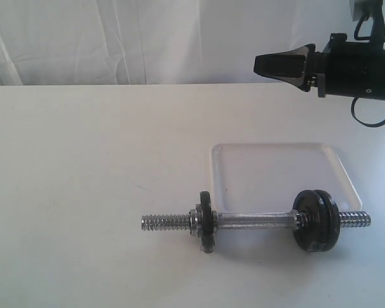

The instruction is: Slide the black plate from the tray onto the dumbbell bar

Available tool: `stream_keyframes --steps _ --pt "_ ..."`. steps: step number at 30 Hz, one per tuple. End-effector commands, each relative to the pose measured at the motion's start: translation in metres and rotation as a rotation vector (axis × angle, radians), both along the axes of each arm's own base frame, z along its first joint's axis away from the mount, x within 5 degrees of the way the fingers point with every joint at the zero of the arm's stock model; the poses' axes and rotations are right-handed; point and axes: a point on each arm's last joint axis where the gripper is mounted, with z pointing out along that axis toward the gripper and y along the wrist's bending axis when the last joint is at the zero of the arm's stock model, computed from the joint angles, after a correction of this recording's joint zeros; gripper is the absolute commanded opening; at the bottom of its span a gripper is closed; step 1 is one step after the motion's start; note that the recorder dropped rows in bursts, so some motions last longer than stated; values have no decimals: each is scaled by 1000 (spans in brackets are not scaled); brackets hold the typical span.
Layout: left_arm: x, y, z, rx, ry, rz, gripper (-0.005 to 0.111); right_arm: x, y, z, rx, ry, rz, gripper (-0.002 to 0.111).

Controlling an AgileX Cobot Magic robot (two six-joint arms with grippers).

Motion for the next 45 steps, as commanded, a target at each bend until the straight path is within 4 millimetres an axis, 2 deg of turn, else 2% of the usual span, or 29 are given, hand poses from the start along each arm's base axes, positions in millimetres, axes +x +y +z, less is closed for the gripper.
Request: stream_keyframes --steps 1,8,12,45 --pt "2 -2 -18 96 12 -108 0 -1 -2 4 5 -29 0 0" --pt "12 -9 -12 343 -179 -332 0 -1 -2 4 3 -29 1 0" --pt "15 -11 -6 439 -258 -392 0 -1 -2 4 3 -29 1 0" --pt "16 -11 -3 440 -290 -383 0 -1 -2 4 3 -29 1 0"
